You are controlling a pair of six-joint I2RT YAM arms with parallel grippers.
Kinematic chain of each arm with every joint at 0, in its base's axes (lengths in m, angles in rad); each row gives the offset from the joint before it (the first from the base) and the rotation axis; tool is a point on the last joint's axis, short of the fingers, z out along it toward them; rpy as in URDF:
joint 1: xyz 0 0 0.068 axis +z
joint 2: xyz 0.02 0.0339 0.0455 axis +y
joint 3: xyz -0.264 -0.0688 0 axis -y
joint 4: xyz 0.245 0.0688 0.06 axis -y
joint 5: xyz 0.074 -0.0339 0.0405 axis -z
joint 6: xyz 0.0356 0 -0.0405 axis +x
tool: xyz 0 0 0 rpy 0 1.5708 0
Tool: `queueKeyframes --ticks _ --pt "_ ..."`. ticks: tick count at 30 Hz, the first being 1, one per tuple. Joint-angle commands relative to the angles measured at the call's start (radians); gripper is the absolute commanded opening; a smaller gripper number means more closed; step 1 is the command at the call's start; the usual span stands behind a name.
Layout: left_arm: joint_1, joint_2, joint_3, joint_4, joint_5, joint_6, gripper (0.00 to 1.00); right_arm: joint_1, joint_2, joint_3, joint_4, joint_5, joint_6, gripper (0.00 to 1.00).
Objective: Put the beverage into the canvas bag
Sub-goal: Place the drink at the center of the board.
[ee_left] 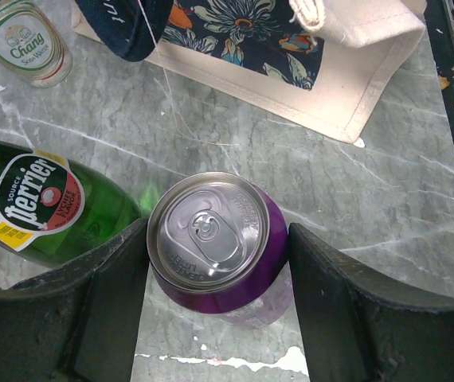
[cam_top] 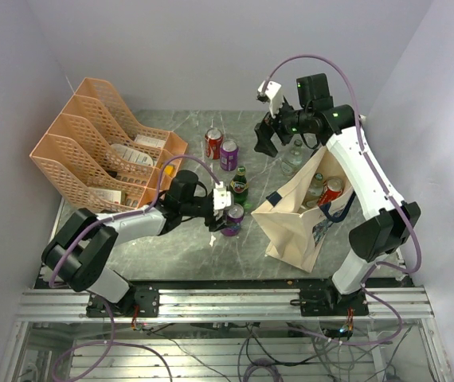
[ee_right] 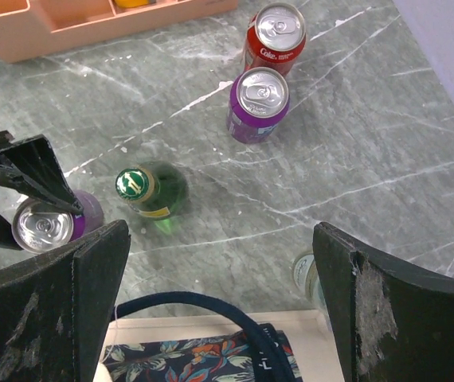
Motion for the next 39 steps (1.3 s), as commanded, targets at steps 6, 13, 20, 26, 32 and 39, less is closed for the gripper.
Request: queueKeyframes --ticks 6,13,20,26,32,39 --pt "-0.007 -0.038 -0.012 0.060 0.031 0.060 0.38 0.027 0.012 0.019 0.004 0.047 -0.025 0.98" --pt "-0.006 -0.067 -0.036 -0.006 0.029 0.115 0.58 0.030 0.009 0.011 0.009 0.058 -0.024 0.98" --pt "-0.004 -0.119 -0.021 -0.086 0.019 0.103 0.97 0.030 0.004 0.004 0.032 0.079 0.013 0.98" --pt "0.000 -0.156 0.043 -0.228 0.012 0.122 0.98 0.032 0.006 0.004 0.050 0.087 0.049 0.99" --pt "0.012 -0.216 0.181 -0.475 -0.025 0.121 0.98 0.034 -0.028 -0.020 0.020 0.039 0.025 1.00" --pt "0.159 -0.286 0.321 -0.627 -0.141 -0.109 0.98 0.048 -0.162 -0.167 -0.058 -0.069 -0.013 0.99"
